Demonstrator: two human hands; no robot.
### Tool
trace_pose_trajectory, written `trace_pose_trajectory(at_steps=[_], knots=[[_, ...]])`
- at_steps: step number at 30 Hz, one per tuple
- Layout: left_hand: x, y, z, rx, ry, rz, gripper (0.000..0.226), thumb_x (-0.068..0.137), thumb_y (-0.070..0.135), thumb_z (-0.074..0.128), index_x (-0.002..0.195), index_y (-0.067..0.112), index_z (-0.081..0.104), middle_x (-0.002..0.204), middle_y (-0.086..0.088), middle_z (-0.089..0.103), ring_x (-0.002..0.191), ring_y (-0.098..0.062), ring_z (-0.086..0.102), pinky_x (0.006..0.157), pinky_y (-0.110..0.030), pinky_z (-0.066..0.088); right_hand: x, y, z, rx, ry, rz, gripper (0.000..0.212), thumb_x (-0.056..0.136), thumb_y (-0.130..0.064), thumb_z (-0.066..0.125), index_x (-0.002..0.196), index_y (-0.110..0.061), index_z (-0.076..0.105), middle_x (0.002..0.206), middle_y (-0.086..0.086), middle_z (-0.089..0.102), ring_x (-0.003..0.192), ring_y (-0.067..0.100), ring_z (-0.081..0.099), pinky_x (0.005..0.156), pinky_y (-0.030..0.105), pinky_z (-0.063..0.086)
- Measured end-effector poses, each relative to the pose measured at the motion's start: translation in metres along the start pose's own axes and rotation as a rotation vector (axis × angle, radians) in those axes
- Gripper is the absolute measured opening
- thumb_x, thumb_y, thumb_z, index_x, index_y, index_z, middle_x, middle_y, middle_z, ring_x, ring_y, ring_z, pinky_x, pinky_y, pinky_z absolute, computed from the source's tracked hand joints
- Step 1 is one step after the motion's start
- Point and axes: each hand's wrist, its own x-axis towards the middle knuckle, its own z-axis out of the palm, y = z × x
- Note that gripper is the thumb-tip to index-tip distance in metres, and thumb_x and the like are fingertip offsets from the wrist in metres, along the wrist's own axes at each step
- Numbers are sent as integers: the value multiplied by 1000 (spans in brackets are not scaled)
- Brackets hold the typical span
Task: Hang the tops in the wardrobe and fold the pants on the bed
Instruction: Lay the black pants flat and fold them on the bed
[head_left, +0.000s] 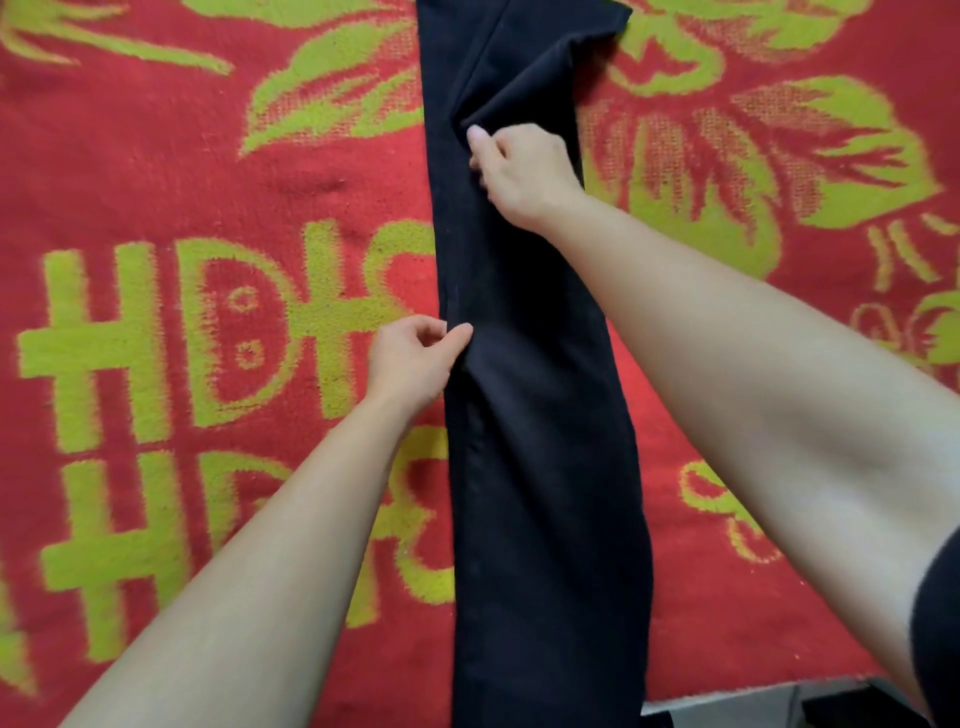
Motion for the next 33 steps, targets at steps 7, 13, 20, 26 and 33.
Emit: trace_pose_trajectory(at_steps=[7, 13, 20, 26, 33], knots=[[8, -10, 4, 216, 63, 179, 22, 89, 40, 67, 80, 20, 67, 74, 6, 66, 71, -18, 59, 72, -34, 48, -22, 65, 11, -666, -57, -278, 61, 106, -51, 21, 160, -26, 8, 167, 12, -3, 154, 28, 1, 123, 48, 8], [15, -8, -2, 220, 118, 254, 20, 91, 38, 65, 84, 20, 66, 72, 12, 63, 69, -14, 57, 72, -33, 46, -13, 72, 14, -693, -35, -289, 63, 104, -56, 17, 159, -29, 1, 166, 12, -9, 154, 29, -4, 123, 52, 3], [9, -10, -10, 196, -44, 247, 13, 93, 27, 65, 88, 16, 60, 78, 4, 60, 64, -8, 47, 61, -19, 37, -4, 63, 20, -706, 76, -224, 62, 105, -54, 15, 159, -28, 1, 166, 17, -9, 154, 31, -4, 123, 54, 4], [42, 15, -22, 595, 266, 451, 32, 93, 39, 60, 116, 17, 59, 127, -12, 52, 119, -31, 46, 100, -47, 39, 3, 49, -2, -668, 185, -265, 53, 104, -50, 26, 148, -27, 42, 152, 11, 37, 137, 30, 35, 110, 43, 24], [160, 67, -58, 1012, 31, 236, 97, 76, 87, 36, 150, 48, -15, 159, -8, -30, 146, -30, -27, 109, -68, -12, 80, -20, -30, -411, 484, -173, 44, 98, -49, 38, 127, -21, 57, 130, 0, 54, 122, 20, 49, 95, 31, 36]])
